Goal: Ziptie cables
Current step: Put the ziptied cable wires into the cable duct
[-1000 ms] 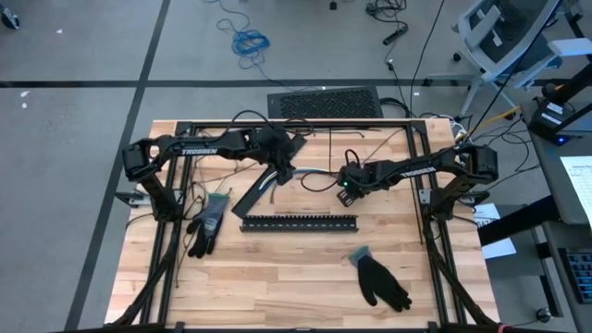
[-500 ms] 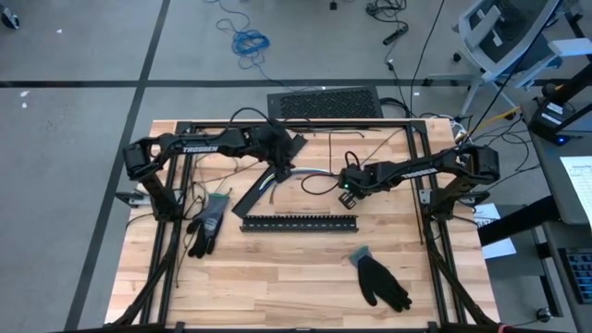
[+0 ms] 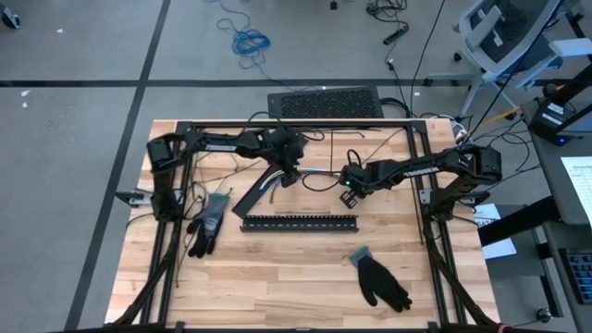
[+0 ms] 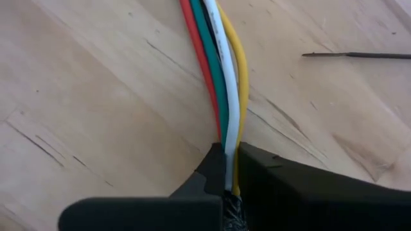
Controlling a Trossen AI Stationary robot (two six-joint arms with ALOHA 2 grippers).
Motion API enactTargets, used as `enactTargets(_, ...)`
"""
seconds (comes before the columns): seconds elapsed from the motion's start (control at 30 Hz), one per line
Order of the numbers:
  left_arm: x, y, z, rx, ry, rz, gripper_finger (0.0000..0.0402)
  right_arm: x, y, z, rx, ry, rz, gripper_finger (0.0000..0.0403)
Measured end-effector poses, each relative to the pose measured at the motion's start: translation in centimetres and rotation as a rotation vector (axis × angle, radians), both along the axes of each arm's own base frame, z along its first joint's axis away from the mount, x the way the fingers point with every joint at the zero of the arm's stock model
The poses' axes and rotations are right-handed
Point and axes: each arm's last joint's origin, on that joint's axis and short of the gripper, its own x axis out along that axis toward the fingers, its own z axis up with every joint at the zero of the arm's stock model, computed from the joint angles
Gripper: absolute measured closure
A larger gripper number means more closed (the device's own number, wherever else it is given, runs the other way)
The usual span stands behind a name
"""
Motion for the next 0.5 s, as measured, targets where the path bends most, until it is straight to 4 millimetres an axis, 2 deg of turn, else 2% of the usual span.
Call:
enactTargets(0.2,1.4,0.7,-0.9,-0.060,0.141,0.029,0.0158,0.0,0.0,0.0,-0.001,-0.001,0.000,0.0403)
enactTargets(0.3,1.5,0.8,-0.5,-0.049,0.193,-0.009,0.0153,0.0,0.0,0.0,-0.003,-0.004,0.002,0.0403)
enactTargets(0.43,2.2,1.3,0.9,0.026,0.165,-0.015,0.0145,0.1,0.0,0.0,-0.008,-0.010,0.003,0.0403)
enactTargets(0.5,2.3,1.8,0.9,0.031,0.161,-0.007,0.0142,0.1,0.0,0.0,-0.008,-0.010,0.004,0.0403)
